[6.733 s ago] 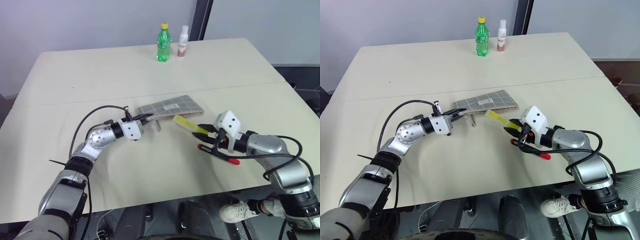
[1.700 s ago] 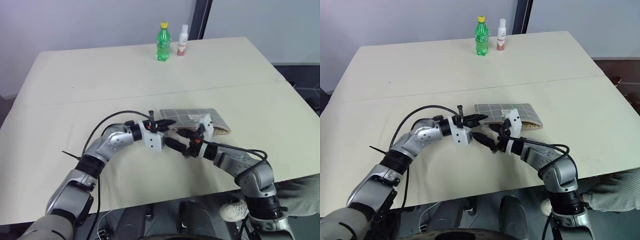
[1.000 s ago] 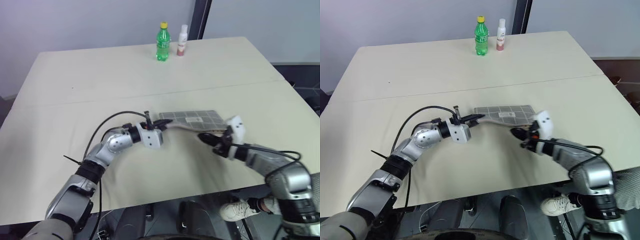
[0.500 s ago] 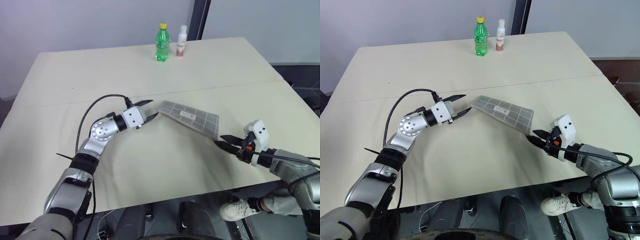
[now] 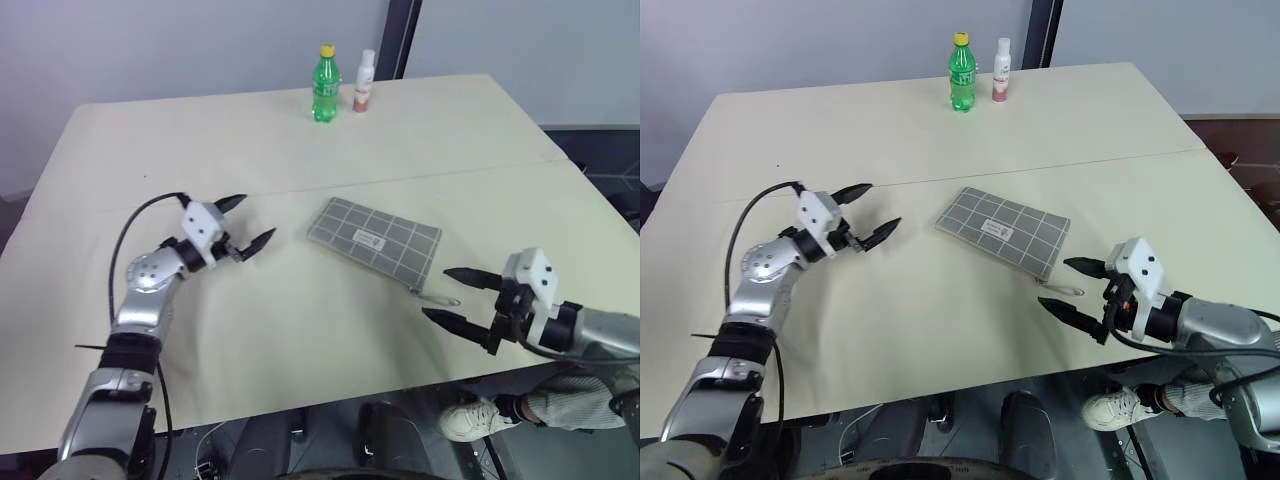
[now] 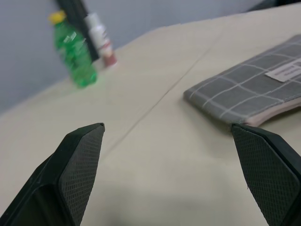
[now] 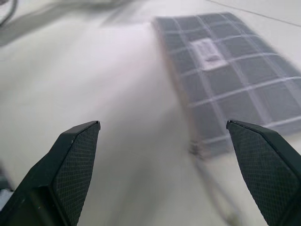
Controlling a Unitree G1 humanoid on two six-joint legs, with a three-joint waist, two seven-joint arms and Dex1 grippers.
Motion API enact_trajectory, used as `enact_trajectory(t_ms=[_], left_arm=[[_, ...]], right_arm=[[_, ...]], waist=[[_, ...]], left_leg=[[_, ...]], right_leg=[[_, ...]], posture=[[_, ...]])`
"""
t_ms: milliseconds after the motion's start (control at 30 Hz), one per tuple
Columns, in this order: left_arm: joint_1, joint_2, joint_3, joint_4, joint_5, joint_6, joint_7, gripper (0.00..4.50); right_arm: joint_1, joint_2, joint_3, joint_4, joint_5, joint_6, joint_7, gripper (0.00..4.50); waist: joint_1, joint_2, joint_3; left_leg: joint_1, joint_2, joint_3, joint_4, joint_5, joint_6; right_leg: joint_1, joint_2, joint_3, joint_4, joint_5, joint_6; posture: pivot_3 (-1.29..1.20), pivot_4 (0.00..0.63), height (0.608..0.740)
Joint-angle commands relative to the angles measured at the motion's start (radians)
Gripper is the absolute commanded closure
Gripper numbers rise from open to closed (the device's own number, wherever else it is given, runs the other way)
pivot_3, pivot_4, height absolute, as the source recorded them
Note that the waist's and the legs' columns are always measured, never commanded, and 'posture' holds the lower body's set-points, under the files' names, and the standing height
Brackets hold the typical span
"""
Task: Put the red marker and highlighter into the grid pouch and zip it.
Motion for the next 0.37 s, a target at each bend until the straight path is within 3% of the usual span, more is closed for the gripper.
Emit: enact_trajectory(t_ms=[33, 167, 267, 333, 367], left_arm=[[0.038, 0.044, 0.079, -0.081, -0.057, 0.071, -0.014, 0.0], [0.077, 0.059, 0.113, -0.071, -0.024, 0.075, 0.019, 0.0], [0.086, 0.056, 0.118, -0.057, -0.014, 0.07, 0.019, 0.0], [0.088, 0.052, 0.119, -0.056, -0.013, 0.073, 0.015, 0.0], [0.09, 0.052, 0.118, -0.059, -0.02, 0.087, 0.004, 0.0]], right_arm=[[0.039, -0.003, -0.054, -0.025, -0.001, -0.042, 0.017, 0.03], [0.062, 0.009, -0.068, -0.007, -0.021, -0.077, 0.005, 0.03], [0.074, 0.025, -0.056, 0.016, -0.046, -0.106, -0.003, 0.03], [0.075, 0.031, -0.062, 0.036, -0.047, -0.113, -0.005, 0.03], [0.078, 0.029, -0.072, 0.052, -0.054, -0.124, -0.001, 0.03]], waist=[[-0.001, 0.0, 0.0], [0.002, -0.001, -0.002], [0.007, -0.006, -0.003], [0.01, -0.003, -0.003], [0.01, -0.003, -0.003]], left_leg=[[0.0, 0.0, 0.0, 0.0, 0.0, 0.0], [0.0, 0.0, 0.005, -0.006, 0.0, 0.0], [0.003, 0.0, 0.028, -0.021, 0.001, -0.002], [0.0, 0.001, 0.032, -0.005, 0.005, -0.008], [-0.004, 0.004, 0.017, 0.015, -0.005, -0.014]], right_leg=[[0.001, 0.0, 0.0, -0.002, 0.001, -0.001], [0.001, 0.001, 0.003, -0.002, 0.002, -0.003], [-0.008, -0.003, 0.011, 0.012, -0.004, -0.012], [-0.021, -0.023, 0.003, 0.01, -0.005, -0.01], [-0.019, -0.034, -0.017, 0.01, -0.003, -0.012]], posture=[[0.0, 0.15, 0.74], [0.0, 0.15, 0.74], [0.0, 0.15, 0.74], [0.0, 0.15, 0.74], [0.0, 0.15, 0.74]])
